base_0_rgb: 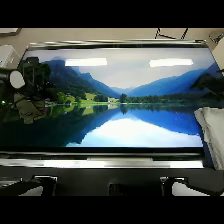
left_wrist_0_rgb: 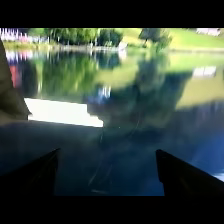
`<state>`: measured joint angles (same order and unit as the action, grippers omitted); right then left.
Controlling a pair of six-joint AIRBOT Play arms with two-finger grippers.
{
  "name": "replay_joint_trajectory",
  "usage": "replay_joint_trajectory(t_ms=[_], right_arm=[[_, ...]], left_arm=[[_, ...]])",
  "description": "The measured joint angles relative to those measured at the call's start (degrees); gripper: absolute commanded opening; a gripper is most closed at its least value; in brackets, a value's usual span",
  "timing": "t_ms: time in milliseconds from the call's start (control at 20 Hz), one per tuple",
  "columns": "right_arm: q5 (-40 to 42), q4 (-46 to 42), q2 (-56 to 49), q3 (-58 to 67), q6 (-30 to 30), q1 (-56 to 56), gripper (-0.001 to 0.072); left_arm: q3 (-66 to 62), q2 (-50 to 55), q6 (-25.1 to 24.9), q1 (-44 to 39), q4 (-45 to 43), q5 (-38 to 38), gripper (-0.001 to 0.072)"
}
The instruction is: Fold the clothes and pants, and hang the long-sleeved shirts on hangers.
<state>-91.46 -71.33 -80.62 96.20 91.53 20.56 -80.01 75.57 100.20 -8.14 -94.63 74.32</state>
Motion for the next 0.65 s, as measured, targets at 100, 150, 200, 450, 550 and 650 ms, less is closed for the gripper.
replay_joint_trajectory(t_ms=[100,150,200,450,550,650], right_arm=[[-0.68,-1.18,-0.07,-1.07,0.04,-2.91,0.0703],[-1.07,-1.46,-0.07,-1.38,0.22,-3.87,0.0703],[-1.27,-1.73,-0.07,-1.60,0.22,-4.63,0.0703],[-1.77,-2.45,-0.07,-2.10,0.44,-6.08,0.0703],[-1.81,-2.60,-0.07,-2.14,0.44,-6.23,0.0703],[-1.99,-2.60,-0.07,-2.14,0.44,-6.29,0.0703]], left_arm=[[3.96,-1.11,0.11,0.24,0.00,-0.85,0.0720],[5.16,-1.44,0.17,0.37,-0.04,-0.94,0.0720],[5.97,-1.66,0.26,0.46,-0.07,-1.01,0.0720],[7.80,-2.14,0.31,0.61,-0.04,-1.33,0.0720],[8.02,-2.16,0.31,0.61,-0.04,-1.36,0.0720],[8.15,-2.19,0.31,0.61,-0.04,-1.38,0.0720]])
